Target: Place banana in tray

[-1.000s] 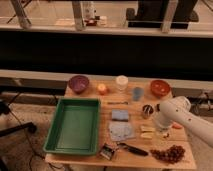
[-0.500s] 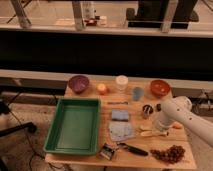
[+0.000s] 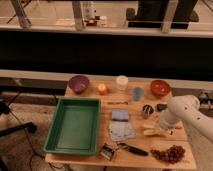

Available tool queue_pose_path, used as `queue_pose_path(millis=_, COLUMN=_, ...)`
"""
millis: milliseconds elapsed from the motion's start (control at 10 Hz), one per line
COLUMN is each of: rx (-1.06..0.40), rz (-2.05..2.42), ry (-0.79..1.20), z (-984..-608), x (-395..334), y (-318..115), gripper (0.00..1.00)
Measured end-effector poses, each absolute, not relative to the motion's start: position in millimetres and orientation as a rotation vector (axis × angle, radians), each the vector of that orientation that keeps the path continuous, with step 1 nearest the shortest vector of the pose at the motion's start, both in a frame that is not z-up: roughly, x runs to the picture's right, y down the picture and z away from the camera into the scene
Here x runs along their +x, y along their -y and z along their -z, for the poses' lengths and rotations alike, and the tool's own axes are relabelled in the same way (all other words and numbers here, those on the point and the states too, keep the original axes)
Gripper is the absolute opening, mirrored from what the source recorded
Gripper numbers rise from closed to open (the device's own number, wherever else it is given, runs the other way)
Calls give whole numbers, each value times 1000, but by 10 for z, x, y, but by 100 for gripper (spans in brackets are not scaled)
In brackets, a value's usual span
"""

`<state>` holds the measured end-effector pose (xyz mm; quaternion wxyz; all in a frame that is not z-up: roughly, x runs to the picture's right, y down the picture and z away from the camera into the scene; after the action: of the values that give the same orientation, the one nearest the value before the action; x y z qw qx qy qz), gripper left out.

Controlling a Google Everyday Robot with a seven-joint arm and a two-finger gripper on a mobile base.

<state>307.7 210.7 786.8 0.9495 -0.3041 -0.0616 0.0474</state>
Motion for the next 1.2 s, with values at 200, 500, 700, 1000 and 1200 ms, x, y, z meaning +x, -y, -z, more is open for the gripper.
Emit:
queue_pose_path(millis=200, rx=-560, rz=-114, ry=116, z=-7644, x=3182, y=-1908, gripper=4)
queue_pose_path(millis=500, rx=-450, rz=-105, ry=127, z=-7176, x=3157, y=-1633, gripper=4)
queue_pose_path(millis=700, rx=-395, rz=-94, ry=138, z=-6878, x=3112, y=-1518, gripper=4)
queue_pose_path(millis=1000, rx=-346, rz=-30, ry=183, z=-6573, x=2796, y=-1552, gripper=4)
queue_pose_path(millis=1200, rx=-327, rz=31, ry=232, z=-6488, x=2578, y=-1658, gripper=4)
